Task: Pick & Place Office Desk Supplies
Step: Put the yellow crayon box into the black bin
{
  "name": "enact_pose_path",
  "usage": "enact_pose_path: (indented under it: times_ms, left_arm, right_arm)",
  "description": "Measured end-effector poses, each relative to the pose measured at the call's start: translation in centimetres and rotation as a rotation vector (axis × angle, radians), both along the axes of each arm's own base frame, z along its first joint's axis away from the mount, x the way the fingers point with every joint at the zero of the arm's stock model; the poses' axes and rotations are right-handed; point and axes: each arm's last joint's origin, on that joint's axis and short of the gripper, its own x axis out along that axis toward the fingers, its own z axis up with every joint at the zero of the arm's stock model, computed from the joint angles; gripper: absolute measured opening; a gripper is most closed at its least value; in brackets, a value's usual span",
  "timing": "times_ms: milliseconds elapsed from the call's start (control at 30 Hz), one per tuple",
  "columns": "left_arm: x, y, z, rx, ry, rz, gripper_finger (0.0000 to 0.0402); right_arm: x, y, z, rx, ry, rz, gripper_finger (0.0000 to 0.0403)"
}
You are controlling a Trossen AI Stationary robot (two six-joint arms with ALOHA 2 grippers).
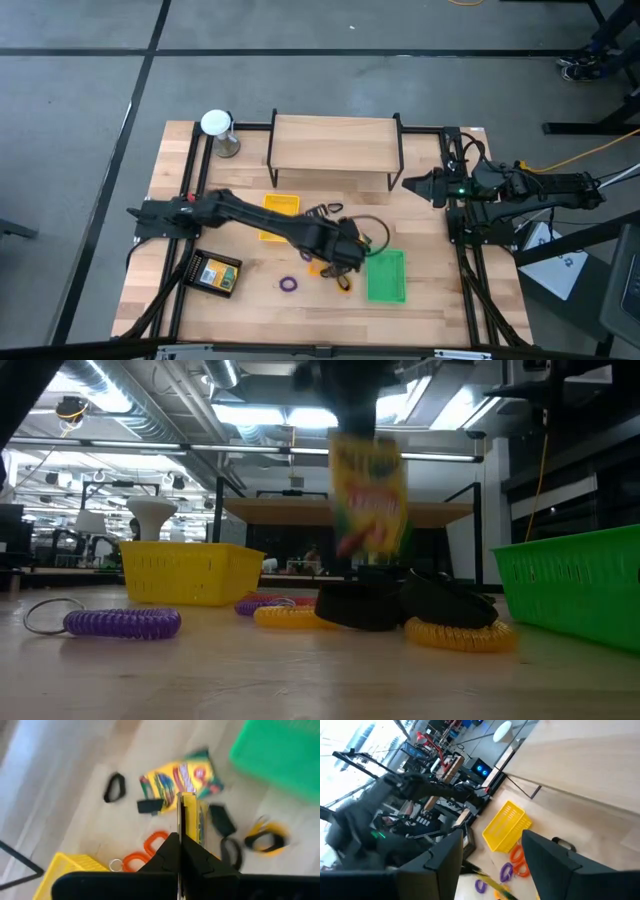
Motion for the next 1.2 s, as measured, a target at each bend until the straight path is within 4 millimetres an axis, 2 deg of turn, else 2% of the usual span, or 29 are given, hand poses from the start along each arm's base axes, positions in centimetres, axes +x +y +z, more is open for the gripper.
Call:
enact_pose_path:
  times_ms: [267,367,567,700,867,967,1200]
  left_arm:
    - [-4.6,0.9,8.0,-0.017,-0.287,0.172,0.0001]
    - [-6.7,1.0,9.7,-0.007,-0.338,0.217,0.0002]
    - [-11.7,-0.3,10.8,0.011,-0.4,0.284,0.0001]
    - [-15.8,-1.0,9.8,-0.025,-0.483,0.358,0.0001]
    - [-20.8,-1.6,7.5,-0.176,-0.663,0.381,0.0001]
    - [-23.6,-1.8,5.5,-0.258,-0.722,0.386,0.0001]
    - [-29.6,-1.6,-0.2,-0.42,-0.707,0.456,0.0001]
  right_arm:
    - [0.0,0.0,0.0,-0.077,0.011,0.006,0.0206]
    - [0.1,0.0,0.0,-0.084,0.017,0.003,0.0206]
    - [0.4,0.0,-0.2,-0.085,0.028,0.005,0.0206]
    - [0.6,0.1,-0.2,-0.083,0.033,0.008,0.0206]
    - [1.1,0.1,-0.3,-0.078,0.032,0.007,0.0206]
    - [1.3,0.2,-0.3,-0.072,0.034,0.005,0.0206]
    - [2.2,0.3,-0.8,-0.037,0.071,-0.005,0.0206]
